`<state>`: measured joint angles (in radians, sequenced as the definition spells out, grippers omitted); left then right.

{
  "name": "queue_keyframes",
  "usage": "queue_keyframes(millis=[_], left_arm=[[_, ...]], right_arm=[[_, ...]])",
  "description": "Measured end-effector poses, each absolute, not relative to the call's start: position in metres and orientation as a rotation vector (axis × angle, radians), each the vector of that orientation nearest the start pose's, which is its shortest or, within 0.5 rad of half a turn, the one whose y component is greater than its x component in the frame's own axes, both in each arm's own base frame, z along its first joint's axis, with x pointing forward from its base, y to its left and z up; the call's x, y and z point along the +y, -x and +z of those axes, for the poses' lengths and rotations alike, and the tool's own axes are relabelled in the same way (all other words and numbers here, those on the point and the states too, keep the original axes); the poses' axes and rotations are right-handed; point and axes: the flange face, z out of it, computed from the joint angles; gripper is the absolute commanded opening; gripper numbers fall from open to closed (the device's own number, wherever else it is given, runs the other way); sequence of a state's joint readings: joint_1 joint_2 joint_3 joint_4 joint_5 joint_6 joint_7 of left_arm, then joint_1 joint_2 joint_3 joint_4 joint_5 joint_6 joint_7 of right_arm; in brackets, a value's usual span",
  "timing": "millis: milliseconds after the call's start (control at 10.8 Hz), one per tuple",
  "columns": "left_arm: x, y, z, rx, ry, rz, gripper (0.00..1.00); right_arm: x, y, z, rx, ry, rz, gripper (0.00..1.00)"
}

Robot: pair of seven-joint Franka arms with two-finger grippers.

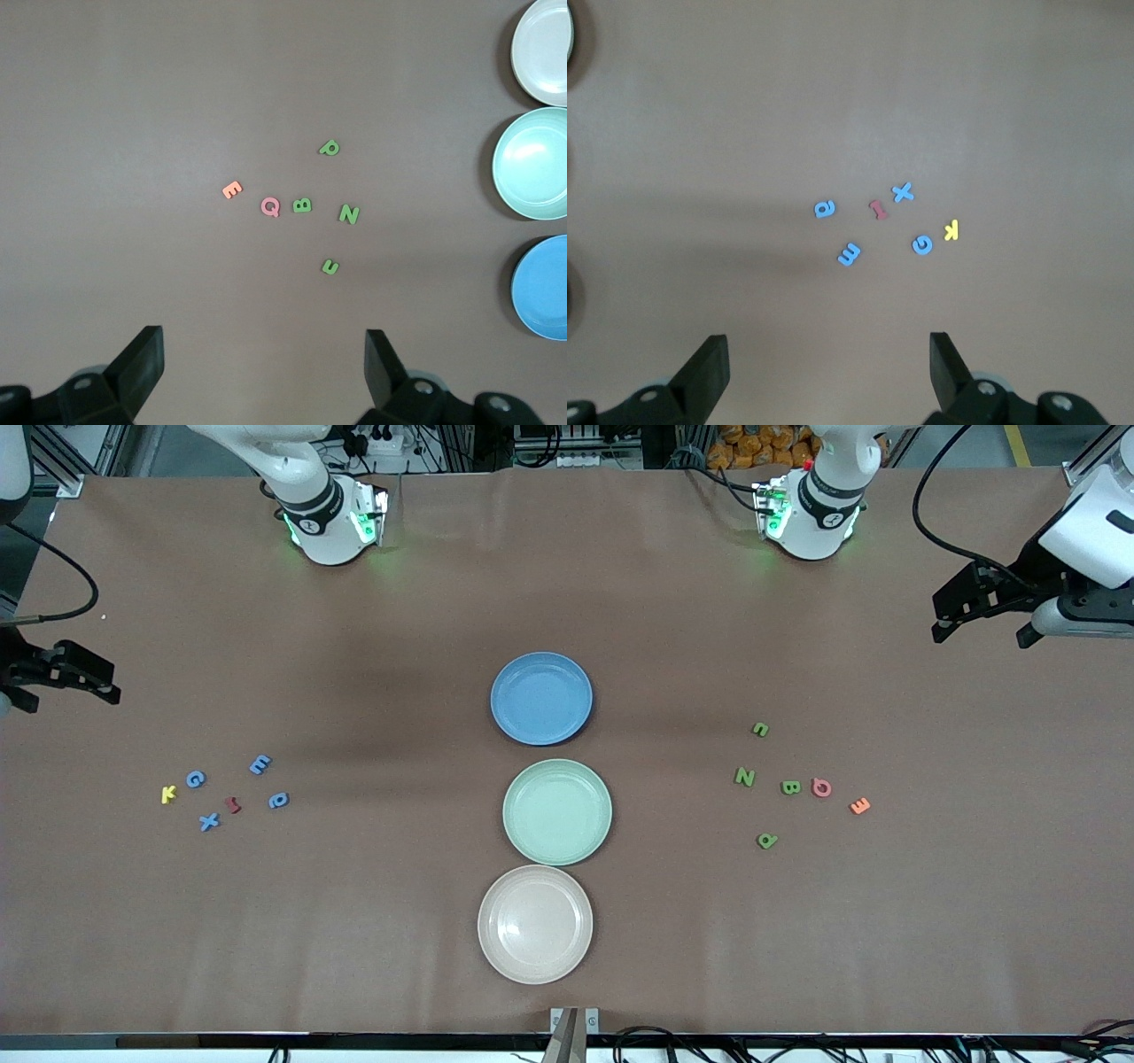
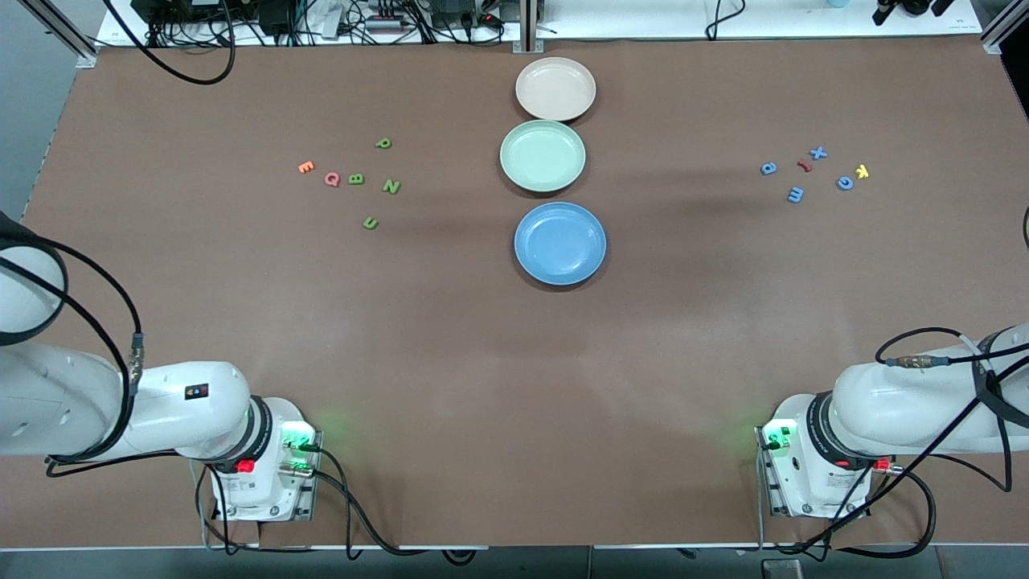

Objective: Sort letters by color into matching plates

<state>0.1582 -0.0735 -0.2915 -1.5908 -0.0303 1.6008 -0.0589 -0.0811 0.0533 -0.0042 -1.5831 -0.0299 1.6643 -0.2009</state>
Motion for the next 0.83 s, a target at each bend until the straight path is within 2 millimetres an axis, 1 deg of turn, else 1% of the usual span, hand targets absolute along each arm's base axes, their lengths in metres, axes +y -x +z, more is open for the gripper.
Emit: queue_keyframes(millis=[555, 740, 832], left_arm=[[-0.082, -0.530, 0.653, 0.122, 3.154, -0.115, 1.00], [-0.082, -0.535, 0.642, 0.104, 3.158, -0.081, 1.00], [-0.083, -0.539, 0.629, 0.070, 3.163, -0.038, 1.00]], right_arm=[[-0.053, -0.575, 0.592, -0.184, 3.166, 0.004, 1.00], [-0.053, -0.576, 0.589, -0.184, 3.165, 0.019, 1.00], [-0.053, -0.577, 0.585, -0.184, 3.164, 0.028, 1.00]])
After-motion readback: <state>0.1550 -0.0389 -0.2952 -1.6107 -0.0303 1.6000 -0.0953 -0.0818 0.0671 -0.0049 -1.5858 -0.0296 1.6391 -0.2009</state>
